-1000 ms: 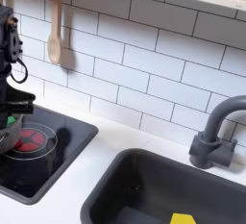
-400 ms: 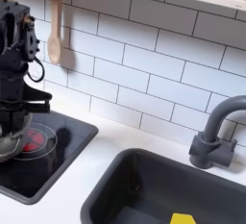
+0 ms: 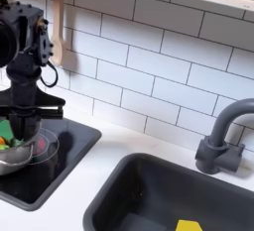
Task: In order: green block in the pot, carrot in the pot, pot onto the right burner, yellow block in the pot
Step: 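Slide the pot onto the right burner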
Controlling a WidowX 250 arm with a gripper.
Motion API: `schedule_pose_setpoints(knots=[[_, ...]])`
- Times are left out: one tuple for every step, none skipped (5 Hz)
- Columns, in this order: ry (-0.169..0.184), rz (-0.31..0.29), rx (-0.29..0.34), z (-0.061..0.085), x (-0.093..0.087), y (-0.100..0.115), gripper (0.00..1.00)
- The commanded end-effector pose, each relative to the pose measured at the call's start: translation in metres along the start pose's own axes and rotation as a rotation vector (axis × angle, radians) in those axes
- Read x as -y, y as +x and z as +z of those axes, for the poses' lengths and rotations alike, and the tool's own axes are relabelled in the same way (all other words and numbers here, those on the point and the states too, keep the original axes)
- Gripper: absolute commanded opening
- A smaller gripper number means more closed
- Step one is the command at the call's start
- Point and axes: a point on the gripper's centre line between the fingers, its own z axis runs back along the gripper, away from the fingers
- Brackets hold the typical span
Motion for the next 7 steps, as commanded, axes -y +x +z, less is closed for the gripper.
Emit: schedule_pose_setpoints(knots=[[-0.014, -0.02, -0.005, 0.0, 0.01, -0.005, 0.0], [-0.02, -0.031, -0.011, -0.003, 0.022, -0.007, 0.0], [-0.033, -0.052, -0.013, -0.001, 0.032, -0.013, 0.0], [-0.036, -0.068, -0.021, -0.002, 0.039, -0.019, 0.0], [-0.038, -0.075, -0.024, -0.004, 0.041, -0.02, 0.0], [-0.044, -0.093, -0.021, -0.005, 0.046, -0.022, 0.0], [-0.043, -0.089, 0.021, 0.006, 0.045, -0.015, 0.0]])
